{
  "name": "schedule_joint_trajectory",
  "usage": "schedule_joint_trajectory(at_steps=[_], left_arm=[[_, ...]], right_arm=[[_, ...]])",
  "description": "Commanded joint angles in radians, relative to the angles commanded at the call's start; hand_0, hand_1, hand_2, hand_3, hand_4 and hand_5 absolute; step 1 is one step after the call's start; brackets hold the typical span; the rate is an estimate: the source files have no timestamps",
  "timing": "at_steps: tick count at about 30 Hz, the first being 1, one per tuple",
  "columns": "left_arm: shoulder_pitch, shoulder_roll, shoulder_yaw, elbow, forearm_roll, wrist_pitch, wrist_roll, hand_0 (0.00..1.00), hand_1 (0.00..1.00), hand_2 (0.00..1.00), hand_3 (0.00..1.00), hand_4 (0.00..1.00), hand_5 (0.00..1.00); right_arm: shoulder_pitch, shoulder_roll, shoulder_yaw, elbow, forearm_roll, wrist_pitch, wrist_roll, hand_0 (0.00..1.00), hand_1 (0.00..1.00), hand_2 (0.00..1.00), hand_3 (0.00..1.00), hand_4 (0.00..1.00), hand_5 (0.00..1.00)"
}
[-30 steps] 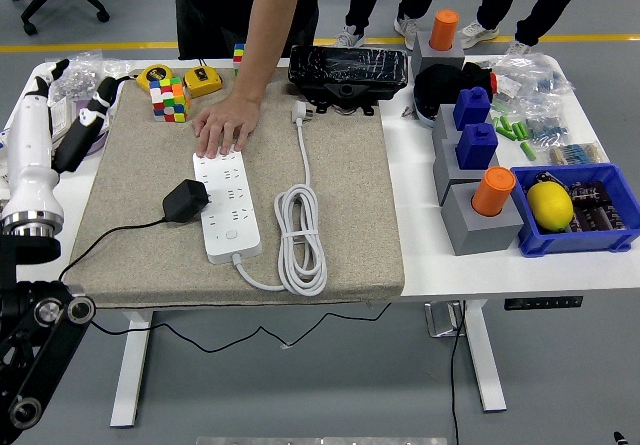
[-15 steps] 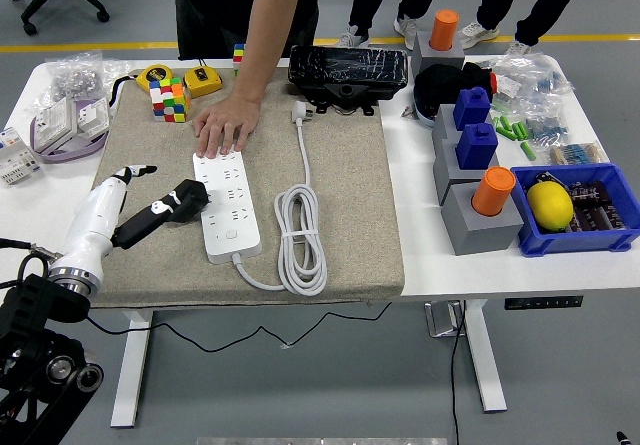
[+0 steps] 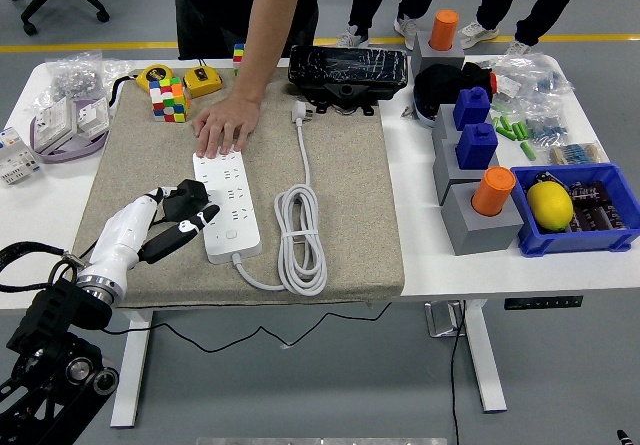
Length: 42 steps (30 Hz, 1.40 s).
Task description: Pick up the plug,place it near the board,insert it into the board,press the button
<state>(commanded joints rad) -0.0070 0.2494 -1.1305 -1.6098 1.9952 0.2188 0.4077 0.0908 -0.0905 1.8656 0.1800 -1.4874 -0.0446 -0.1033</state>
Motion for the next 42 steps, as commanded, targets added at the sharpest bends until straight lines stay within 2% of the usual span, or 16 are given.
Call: schedule_joint_trajectory(at_steps=[37, 42], left_arm=[[-0.062, -0.001, 0.067, 0.049, -0.004, -0.026, -0.011, 0.928, 0.903, 0.850, 0.822, 0.998, 0.998], [-0.092, 0.008, 0.082, 0.069, -0.008, -0.037, -0.022, 0.930, 0.902, 0.850, 0.822, 0.998, 0.998]], right_arm=[[0.004, -0.003, -0.001, 0.000, 0.002, -0.001, 0.000, 0.823, 0.727, 0.716, 0.762, 0.998, 0.998], [0.006, -0.003, -0.002, 0.000, 0.003, -0.001, 0.000, 0.822, 0.727, 0.716, 0.763, 0.998, 0.998]])
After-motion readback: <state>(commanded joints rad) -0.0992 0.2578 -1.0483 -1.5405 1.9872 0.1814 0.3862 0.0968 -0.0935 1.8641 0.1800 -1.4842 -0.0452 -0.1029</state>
